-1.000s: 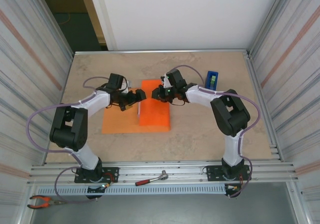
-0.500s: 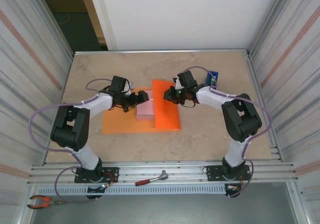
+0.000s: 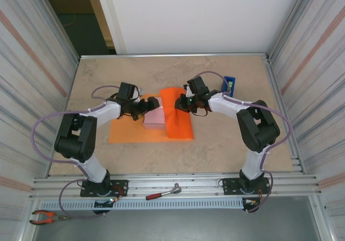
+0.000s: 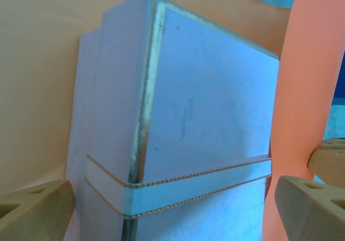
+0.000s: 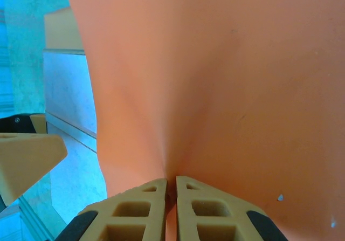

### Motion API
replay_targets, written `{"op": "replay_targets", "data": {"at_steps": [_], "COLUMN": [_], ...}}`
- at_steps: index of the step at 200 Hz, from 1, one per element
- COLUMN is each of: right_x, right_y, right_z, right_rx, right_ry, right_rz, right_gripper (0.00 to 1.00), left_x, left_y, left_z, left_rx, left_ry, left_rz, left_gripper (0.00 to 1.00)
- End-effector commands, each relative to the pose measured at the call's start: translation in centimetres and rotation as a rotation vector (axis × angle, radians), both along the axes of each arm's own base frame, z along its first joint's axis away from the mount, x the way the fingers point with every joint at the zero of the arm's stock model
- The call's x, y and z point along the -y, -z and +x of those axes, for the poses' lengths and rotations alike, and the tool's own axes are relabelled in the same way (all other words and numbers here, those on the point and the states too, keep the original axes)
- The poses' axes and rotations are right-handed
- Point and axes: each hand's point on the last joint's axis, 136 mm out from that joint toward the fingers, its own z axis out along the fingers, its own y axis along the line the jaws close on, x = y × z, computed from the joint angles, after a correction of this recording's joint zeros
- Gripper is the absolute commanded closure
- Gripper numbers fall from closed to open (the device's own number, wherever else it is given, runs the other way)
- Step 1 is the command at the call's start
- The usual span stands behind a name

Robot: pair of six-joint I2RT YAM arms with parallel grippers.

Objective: Wrap the gift box in paper

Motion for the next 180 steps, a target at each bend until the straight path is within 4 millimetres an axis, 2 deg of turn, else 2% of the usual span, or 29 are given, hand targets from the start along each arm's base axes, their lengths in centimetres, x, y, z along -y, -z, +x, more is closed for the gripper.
{"op": "replay_targets", "data": {"at_steps": [1,55,83,93,106,116,180], "right_x": [0.9,3.3,3.4,3.5,3.8,3.8,2.5], "right_y": [-0.3,-1.2,-2.0,-2.2,-2.5,-2.7,-1.1], "right_z": [-0.1,0.9,1.0,1.0,1.0,1.0,0.7], "right_rx": [0.010,0.028,0.045,0.052,0.064,0.070,0.040], "right_ry": [-0.002,0.081,0.089,0.092,0.099,0.098,0.078], "right_rz": [-0.034,-0.020,-0.010,-0.014,-0.023,-0.021,-0.011], "right_gripper": [0.88,0.90,0.90,0.88,0.79,0.78,0.88], "left_x": [2.5,5.3,6.0,6.2,6.5,6.7,8.3], "left_y": [-1.7,-2.6,-2.6,-2.8,-3.1,-3.2,-2.1], "left_z": [-0.8,-1.0,-0.7,-0.5,-0.3,0.0,1.0], "left_rx": [0.025,0.047,0.049,0.054,0.061,0.065,0.057], "left_ry": [0.038,0.065,0.067,0.065,0.064,0.064,0.095], "left_rz": [-0.084,-0.119,-0.122,-0.128,-0.134,-0.136,-0.105], "left_gripper": [0.04,0.04,0.05,0.05,0.05,0.04,0.05]}}
